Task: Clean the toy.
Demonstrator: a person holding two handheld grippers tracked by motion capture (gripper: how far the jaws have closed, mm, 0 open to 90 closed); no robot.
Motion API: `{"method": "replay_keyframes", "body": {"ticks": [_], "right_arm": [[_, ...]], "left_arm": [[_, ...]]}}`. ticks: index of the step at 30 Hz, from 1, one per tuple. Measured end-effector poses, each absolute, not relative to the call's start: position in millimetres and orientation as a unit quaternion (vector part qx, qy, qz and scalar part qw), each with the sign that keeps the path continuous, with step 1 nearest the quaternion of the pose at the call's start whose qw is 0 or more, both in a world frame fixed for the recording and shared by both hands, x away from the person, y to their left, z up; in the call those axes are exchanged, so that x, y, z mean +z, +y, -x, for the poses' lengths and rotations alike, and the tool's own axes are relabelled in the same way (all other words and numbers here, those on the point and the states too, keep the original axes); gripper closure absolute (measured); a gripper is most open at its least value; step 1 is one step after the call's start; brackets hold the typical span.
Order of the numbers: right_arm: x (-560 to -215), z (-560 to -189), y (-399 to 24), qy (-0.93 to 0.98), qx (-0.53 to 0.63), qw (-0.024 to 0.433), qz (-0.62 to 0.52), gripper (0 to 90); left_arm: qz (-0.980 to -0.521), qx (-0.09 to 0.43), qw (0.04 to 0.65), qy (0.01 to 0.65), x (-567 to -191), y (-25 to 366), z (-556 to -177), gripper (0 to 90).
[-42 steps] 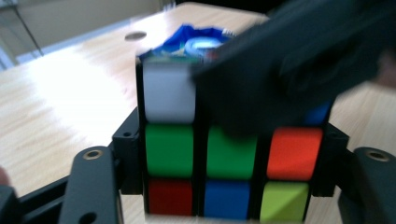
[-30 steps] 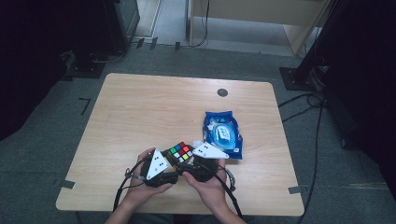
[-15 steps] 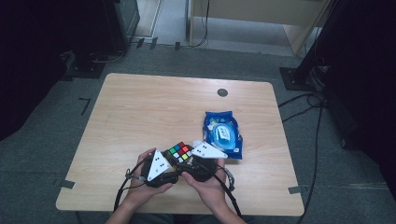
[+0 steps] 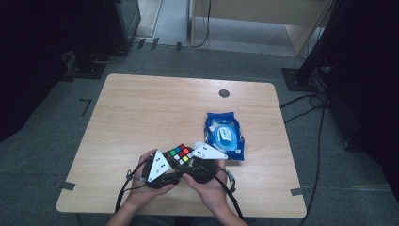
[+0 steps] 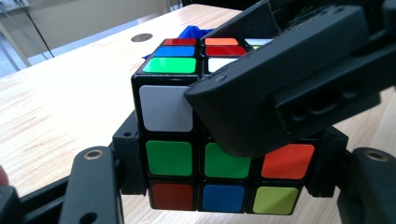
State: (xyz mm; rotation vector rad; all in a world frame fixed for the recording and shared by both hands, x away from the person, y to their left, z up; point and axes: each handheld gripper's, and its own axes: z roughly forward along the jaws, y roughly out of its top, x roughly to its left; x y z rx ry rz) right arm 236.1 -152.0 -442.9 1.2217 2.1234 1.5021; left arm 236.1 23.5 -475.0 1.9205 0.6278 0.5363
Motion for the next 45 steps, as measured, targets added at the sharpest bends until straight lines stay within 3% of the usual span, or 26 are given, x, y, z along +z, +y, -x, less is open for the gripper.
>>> {"method": "replay_keyframes", "body": {"ticks": [17,23,27,32,39,42,45], "right_arm": [[-443,-238,-153,0.730,0.528,0.120,-0.416,34.1],[-437,-241,-164,0.717,0.556,0.111,-0.407,27.7],[-431,-243,-179,0.690,0.588,0.104,-0.410,30.3],[-445,-247,-191,0.683,0.583,0.097,-0.430,52.0],[-485,-252,-168,0.724,0.551,0.069,-0.410,80.8],[-492,-253,-163,0.729,0.558,0.074,-0.389,89.6],[-493,-254,-162,0.727,0.569,0.082,-0.375,90.0]], "left_arm": [[-0.793,0.222,0.505,0.258,-473,26,-237,33.9],[-0.786,0.215,0.504,0.288,-474,37,-245,34.0],[-0.769,0.210,0.513,0.317,-471,52,-253,34.0],[-0.752,0.208,0.526,0.338,-465,68,-258,34.0],[-0.739,0.201,0.542,0.345,-458,73,-258,34.0],[-0.743,0.199,0.542,0.339,-458,71,-257,34.0],[-0.745,0.194,0.543,0.336,-458,69,-256,34.0]]}}
